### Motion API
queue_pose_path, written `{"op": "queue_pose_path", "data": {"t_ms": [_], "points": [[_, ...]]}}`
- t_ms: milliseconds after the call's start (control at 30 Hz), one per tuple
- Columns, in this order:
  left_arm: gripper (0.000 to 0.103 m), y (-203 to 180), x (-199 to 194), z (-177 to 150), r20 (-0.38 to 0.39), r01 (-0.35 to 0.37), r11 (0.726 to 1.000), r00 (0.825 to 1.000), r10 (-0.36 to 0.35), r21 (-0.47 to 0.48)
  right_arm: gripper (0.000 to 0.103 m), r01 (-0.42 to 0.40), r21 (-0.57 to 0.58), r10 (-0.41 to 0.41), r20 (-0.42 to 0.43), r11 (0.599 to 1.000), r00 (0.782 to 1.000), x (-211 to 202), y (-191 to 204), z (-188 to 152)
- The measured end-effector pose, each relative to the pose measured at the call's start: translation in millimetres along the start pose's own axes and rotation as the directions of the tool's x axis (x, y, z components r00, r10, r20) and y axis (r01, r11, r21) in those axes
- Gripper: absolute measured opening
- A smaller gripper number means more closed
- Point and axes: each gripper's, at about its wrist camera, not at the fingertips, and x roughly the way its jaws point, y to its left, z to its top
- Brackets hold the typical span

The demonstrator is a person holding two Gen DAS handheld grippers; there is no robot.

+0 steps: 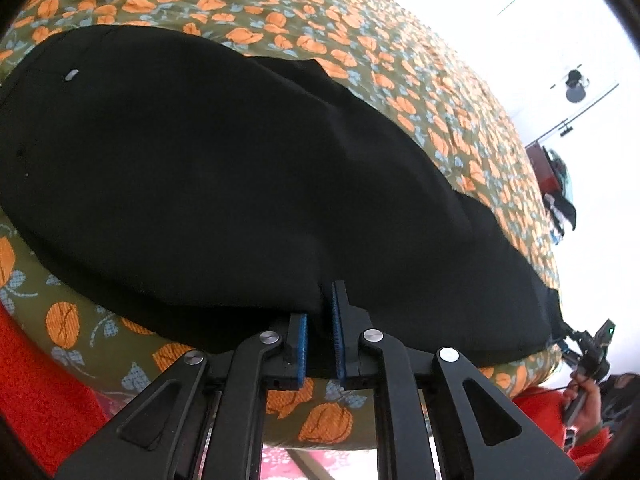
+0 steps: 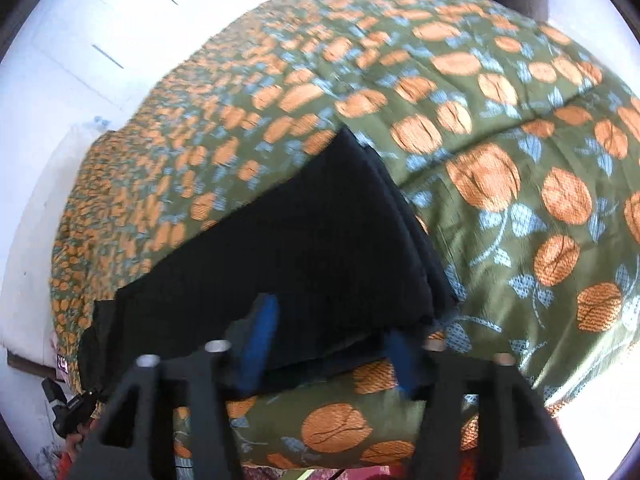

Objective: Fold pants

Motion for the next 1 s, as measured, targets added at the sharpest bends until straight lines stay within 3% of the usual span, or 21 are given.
{"op": "queue_pose_path", "data": {"t_ms": [67, 100, 133, 167, 200, 433, 567, 700, 900, 1000], "points": [[0.01, 0, 2, 1, 0.001, 0.003, 1.0, 1.0, -0.003, -0.009, 0.057, -0.019, 0.017, 0.019, 0.012, 1.0, 1.0, -1, -1, -1], [0.008, 0, 4, 1, -0.002, 0.001, 1.0, 1.0, -0.001, -0.006, 0.05, -0.019, 0.031, 0.019, 0.013, 0.999, 1.0, -2, -4, -1], [0.005, -2, 3, 1, 0.003, 0.0, 1.0, 1.0, 0.0, -0.002, 0.038, -0.013, 0.05, 0.012, 0.012, 0.999, 1.0, -2, -7, -1], [0.004, 0, 2, 1, 0.007, 0.0, 1.0, 1.0, 0.0, 0.001, 0.007, 0.0, 0.068, -0.001, 0.006, 0.998, 1.0, 0, -10, -1], [0.004, 0, -1, 2, 0.014, -0.001, 1.0, 1.0, 0.0, 0.005, 0.005, 0.005, 0.081, -0.005, 0.003, 0.997, 1.0, 0, -12, 0], [0.003, -3, -13, -6, 0.045, -0.046, 0.998, 0.998, 0.044, 0.032, 0.005, -0.014, 0.092, 0.015, -0.009, 0.996, 1.0, -3, -14, -3], [0.003, -8, 9, -6, -0.013, -0.121, 0.99, 0.992, 0.122, 0.075, 0.005, 0.046, 0.082, -0.042, -0.05, 0.996, 0.998, 5, -12, -3], [0.003, -19, 19, -7, -0.012, -0.178, 0.974, 0.983, 0.181, 0.141, 0.005, 0.104, 0.052, -0.099, -0.082, 0.993, 0.992, 11, -8, -4], [0.004, -16, 30, -6, -0.032, -0.198, 0.969, 0.978, 0.205, 0.15, 0.005, 0.135, 0.034, -0.131, -0.1, 0.99, 0.986, 18, -8, -5], [0.004, -19, 29, -5, -0.027, -0.199, 0.968, 0.978, 0.206, 0.151, 0.01, 0.111, 0.039, -0.108, -0.078, 0.993, 0.991, 14, -8, -5]]}}
